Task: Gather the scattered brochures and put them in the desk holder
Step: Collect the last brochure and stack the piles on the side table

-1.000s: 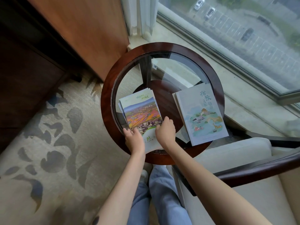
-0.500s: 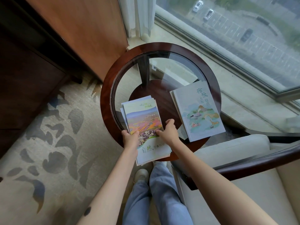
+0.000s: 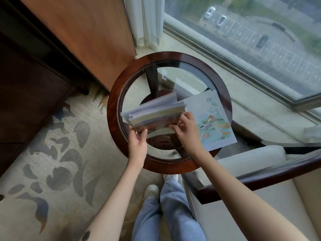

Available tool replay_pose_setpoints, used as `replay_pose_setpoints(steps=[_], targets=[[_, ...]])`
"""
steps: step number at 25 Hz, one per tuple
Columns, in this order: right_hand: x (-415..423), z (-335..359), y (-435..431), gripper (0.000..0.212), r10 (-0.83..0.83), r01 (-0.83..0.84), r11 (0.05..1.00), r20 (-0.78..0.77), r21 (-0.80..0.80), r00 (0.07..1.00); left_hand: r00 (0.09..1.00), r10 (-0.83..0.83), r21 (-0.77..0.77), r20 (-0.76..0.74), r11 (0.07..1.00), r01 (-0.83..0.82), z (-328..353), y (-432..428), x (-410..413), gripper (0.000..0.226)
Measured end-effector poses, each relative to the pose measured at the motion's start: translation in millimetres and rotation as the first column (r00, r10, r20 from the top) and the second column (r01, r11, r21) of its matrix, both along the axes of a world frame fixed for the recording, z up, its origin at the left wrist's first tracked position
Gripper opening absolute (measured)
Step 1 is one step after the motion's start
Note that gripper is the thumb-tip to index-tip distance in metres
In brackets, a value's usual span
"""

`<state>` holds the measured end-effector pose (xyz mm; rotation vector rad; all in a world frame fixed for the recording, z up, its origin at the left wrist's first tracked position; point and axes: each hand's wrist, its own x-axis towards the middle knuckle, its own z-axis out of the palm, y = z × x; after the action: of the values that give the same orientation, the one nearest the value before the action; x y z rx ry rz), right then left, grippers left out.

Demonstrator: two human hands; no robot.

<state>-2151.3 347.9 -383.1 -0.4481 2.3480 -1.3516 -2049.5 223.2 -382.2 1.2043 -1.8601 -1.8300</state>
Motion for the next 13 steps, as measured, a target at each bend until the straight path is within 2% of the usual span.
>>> replay_pose_setpoints(steps=[3, 7, 10, 13], targets=[[7.9, 0.8, 5.8, 0.018, 0.002, 0.002, 1.0, -0.14, 0.029, 0.99, 0.997, -0.066, -0.046, -0.027, 0.997, 0.065, 5.6, 7.4, -6.1, 0.035], [12.4, -2.9, 7.7, 0.039, 0.118, -0.034, 0.953, -0.264, 0.3, 0.957, 0.991, -0.096, -0.102, -0.089, 0.991, 0.087, 5.1, 4.5, -8.2, 0.05], [13.7, -4.8, 7.2, 0.046, 0.135, -0.05, 0.939, -0.231, 0.34, 0.964, 0.99, -0.082, -0.079, -0.118, 0.994, 0.073, 4.0, 6.9, -3.7, 0.055], [11.1, -7.9, 7.3, 0.041, 0.162, -0.114, 0.937, -0.12, 0.331, 0.98, 0.99, -0.141, -0.109, -0.01, 0.984, 0.139, 2.8, 4.3, -7.9, 0.043]])
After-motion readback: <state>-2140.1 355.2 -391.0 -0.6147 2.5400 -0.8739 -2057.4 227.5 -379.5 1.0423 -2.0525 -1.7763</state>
